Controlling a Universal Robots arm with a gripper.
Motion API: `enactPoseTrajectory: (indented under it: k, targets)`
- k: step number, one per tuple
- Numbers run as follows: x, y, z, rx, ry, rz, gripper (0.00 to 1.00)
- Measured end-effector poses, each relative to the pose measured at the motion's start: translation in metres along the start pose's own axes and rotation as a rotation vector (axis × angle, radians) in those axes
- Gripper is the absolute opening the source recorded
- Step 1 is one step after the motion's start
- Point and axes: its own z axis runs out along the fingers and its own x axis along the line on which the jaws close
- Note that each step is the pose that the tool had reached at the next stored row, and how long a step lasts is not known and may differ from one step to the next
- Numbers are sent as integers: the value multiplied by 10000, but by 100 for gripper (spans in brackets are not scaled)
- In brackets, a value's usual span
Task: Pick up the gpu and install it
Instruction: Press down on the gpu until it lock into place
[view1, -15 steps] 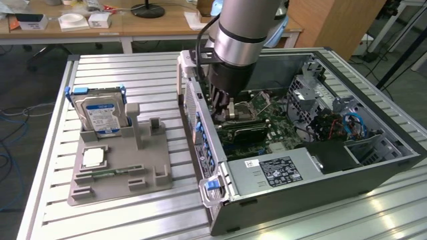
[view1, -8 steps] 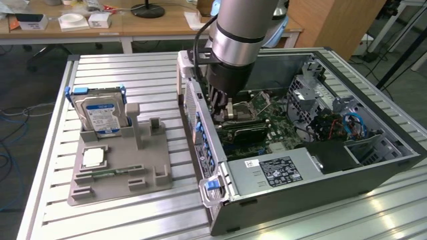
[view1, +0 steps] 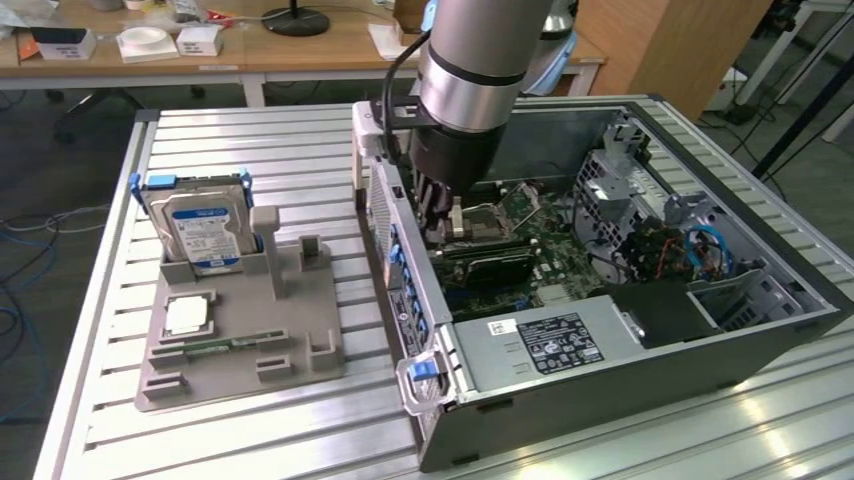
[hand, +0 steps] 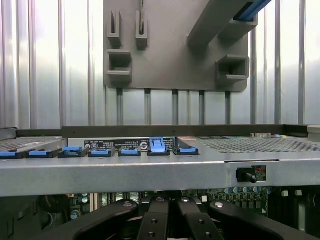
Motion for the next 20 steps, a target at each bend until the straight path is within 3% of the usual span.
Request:
enactPoseTrajectory:
  k: [20]
  targets:
    - [0,-49,30,67,-44,-116,10]
